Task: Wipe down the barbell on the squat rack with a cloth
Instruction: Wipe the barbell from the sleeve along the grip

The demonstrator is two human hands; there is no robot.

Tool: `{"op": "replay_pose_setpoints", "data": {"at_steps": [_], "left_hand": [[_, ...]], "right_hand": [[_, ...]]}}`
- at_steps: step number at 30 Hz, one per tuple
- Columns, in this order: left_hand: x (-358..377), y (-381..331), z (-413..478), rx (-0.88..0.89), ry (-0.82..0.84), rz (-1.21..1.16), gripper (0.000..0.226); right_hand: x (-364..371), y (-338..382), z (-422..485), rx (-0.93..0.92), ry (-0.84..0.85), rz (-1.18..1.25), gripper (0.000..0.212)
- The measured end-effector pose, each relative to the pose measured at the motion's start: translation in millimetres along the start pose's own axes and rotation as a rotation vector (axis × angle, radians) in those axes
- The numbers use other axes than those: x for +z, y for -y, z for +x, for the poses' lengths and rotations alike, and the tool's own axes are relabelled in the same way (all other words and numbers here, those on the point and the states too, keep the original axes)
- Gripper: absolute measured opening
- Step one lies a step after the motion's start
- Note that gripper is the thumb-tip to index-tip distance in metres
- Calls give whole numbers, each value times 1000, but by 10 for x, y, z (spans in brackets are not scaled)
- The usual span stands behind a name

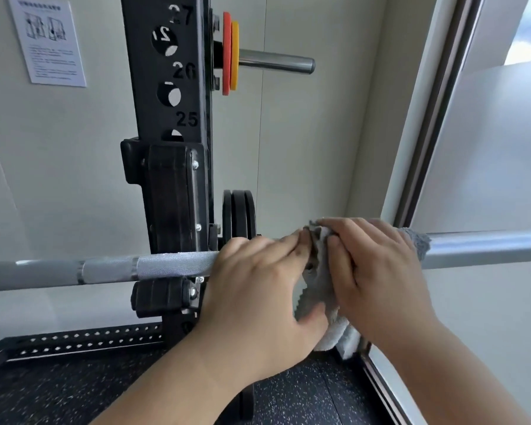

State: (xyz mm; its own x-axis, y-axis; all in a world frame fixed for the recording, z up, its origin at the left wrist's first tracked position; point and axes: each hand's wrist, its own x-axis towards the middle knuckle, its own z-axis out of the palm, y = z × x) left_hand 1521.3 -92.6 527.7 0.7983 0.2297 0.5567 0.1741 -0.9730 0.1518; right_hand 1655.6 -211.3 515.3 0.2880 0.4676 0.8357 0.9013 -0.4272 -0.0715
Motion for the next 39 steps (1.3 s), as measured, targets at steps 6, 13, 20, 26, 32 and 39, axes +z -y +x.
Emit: {"op": "replay_pose_setpoints", "data": {"at_steps": [6, 13, 20, 26, 32, 39], "left_hand": [[44, 58, -24, 5, -39, -26, 39], [-7, -7, 26, 19, 15, 20, 59], [35, 35, 7, 25, 16, 43, 59], [97, 112, -52, 101, -21, 45, 62], [106, 81, -38, 88, -28, 90, 76], [17, 70, -211, 131, 16, 97, 61]], "right_hand": [[-54, 51, 493, 191, 368, -110, 36], [47, -115, -165, -89, -15, 76, 42], [-106, 11, 488, 178, 392, -89, 43], [-59, 7, 237, 1, 163, -47, 39], [107, -30, 14, 22, -124, 86, 28], [47, 271, 491, 66, 261, 30, 36]]}}
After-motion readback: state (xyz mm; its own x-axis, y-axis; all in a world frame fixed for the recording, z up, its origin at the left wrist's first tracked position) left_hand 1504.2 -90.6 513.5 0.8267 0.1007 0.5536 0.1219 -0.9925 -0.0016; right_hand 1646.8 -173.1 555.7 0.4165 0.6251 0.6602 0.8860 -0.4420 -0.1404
